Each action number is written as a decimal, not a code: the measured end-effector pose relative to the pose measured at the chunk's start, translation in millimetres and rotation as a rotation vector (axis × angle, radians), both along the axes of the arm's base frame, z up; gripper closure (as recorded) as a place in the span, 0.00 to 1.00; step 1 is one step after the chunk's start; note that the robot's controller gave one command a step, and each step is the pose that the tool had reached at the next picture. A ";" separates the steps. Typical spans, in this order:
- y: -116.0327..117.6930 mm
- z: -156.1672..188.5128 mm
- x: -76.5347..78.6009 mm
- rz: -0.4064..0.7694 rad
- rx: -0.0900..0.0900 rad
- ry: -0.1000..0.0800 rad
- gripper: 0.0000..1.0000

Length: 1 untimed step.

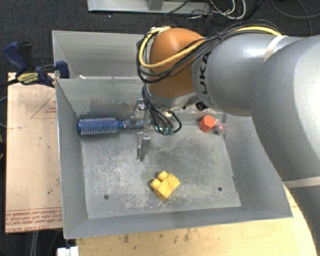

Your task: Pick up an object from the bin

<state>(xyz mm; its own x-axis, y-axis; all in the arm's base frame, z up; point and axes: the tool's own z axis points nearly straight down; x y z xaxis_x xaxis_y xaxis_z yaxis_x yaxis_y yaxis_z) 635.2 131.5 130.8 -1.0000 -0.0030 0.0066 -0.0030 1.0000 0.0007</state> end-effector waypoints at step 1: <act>31.3 -31.4 16.8 0.110 -0.009 -0.007 0.00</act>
Offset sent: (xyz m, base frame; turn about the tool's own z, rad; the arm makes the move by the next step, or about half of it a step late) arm 0.0145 0.0352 -0.0343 -0.1129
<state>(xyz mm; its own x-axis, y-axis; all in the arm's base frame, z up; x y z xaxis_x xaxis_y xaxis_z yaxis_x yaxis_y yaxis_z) 652.0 162.8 99.5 -0.9936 -0.1129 0.0005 -0.1129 0.9936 -0.0085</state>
